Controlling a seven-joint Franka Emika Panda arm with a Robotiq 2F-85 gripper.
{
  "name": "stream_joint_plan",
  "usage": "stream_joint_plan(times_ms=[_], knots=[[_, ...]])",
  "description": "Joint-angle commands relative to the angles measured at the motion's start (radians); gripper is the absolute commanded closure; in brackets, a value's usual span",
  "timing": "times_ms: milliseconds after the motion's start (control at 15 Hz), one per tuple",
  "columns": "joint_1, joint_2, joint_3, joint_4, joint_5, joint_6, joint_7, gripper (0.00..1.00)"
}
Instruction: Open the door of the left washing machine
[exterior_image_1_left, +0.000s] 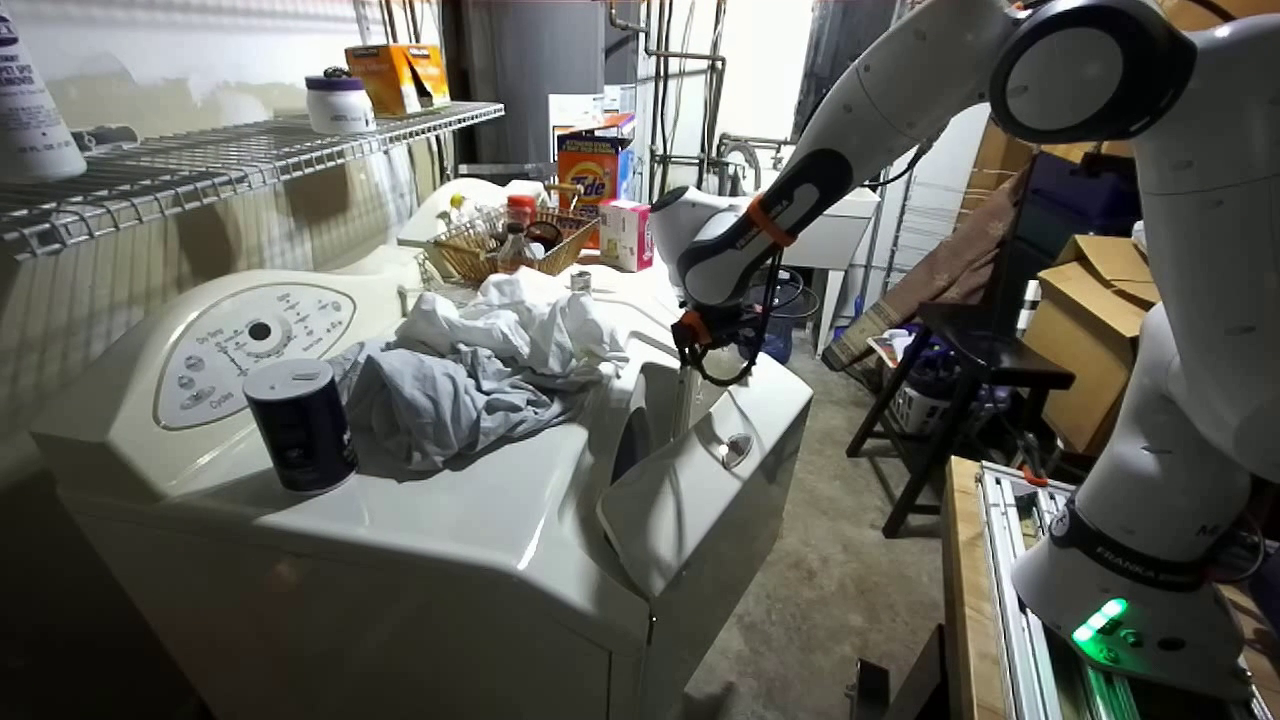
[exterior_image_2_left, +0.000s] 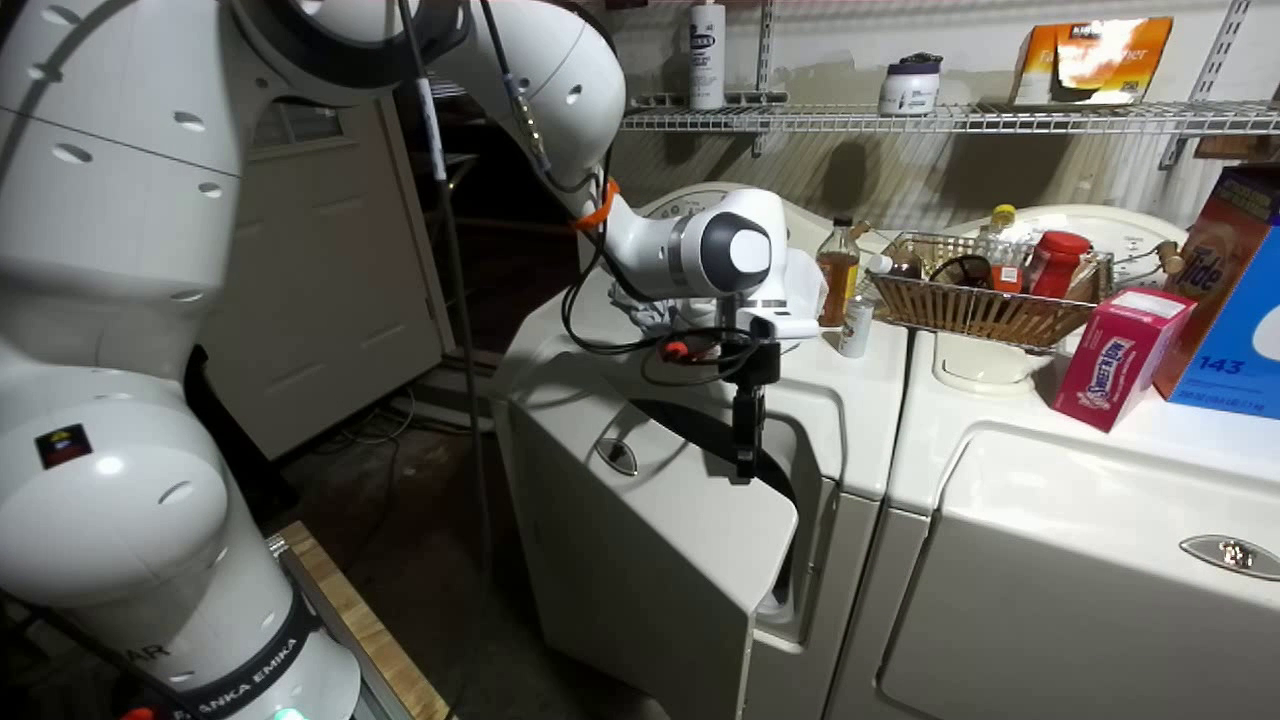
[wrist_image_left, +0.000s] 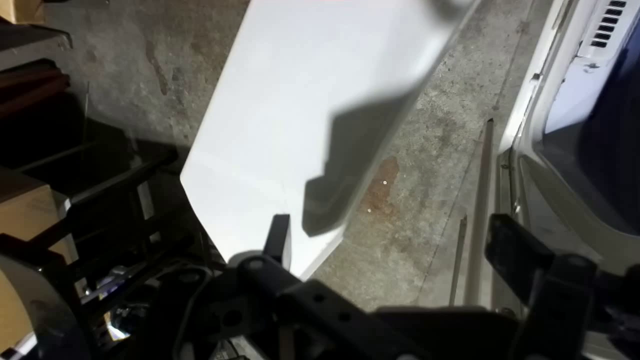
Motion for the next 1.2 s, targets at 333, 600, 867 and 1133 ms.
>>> stream_joint_plan(times_ms=[333, 600, 867, 1133], knots=[[-0.062, -0.053, 0.042, -0.061, -0.067, 0.071, -0.354, 0.00], [-0.099, -0.036, 0.055, -0.089, -0.028, 0.071, -0.560, 0.00], [-0.113, -0.061, 0.058, -0.109, 0.005, -0.033, -0.715, 0.00], [-0.114, -0.093, 0.063, -0.125, 0.024, -0.105, -0.770, 0.00]])
